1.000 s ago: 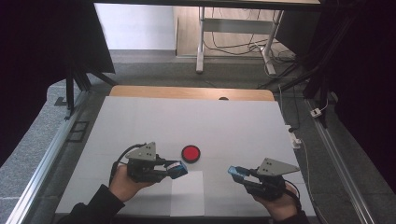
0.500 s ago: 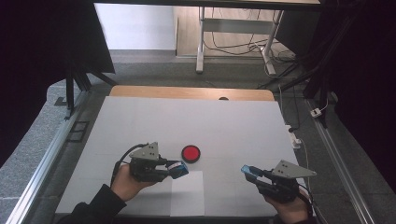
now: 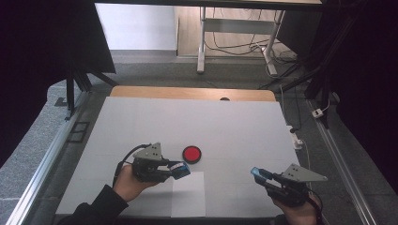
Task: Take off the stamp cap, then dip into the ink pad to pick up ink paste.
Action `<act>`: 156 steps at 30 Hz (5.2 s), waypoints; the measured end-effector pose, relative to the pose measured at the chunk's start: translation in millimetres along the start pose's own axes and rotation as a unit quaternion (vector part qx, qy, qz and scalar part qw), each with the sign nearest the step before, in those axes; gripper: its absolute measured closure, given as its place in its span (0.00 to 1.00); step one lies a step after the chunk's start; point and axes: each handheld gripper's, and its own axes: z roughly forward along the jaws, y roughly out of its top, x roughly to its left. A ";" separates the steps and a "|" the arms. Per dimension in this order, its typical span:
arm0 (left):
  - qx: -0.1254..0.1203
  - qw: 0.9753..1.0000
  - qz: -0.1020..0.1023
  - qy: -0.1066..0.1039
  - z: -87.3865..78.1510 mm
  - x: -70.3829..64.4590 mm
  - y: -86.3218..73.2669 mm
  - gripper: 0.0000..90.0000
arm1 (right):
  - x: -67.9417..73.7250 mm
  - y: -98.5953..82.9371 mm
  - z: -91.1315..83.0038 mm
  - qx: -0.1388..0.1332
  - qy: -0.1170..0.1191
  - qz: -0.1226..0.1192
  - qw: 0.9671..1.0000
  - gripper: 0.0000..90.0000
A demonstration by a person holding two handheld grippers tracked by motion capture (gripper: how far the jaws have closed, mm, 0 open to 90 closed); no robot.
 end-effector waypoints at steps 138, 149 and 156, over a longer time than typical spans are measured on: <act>0.092 0.986 -0.084 0.111 84.6 78.1 21.3 0.77 | -1.3 -6.1 -9.6 0.000 -0.016 -0.001 1.000 0.76; 0.110 0.984 -0.080 0.117 83.9 76.5 26.2 0.77 | -1.1 -6.1 -9.0 0.002 -0.015 -0.002 1.000 0.76; 0.123 0.982 -0.077 0.122 89.3 75.5 25.8 0.77 | -1.2 -6.2 -8.8 0.003 -0.014 -0.002 1.000 0.76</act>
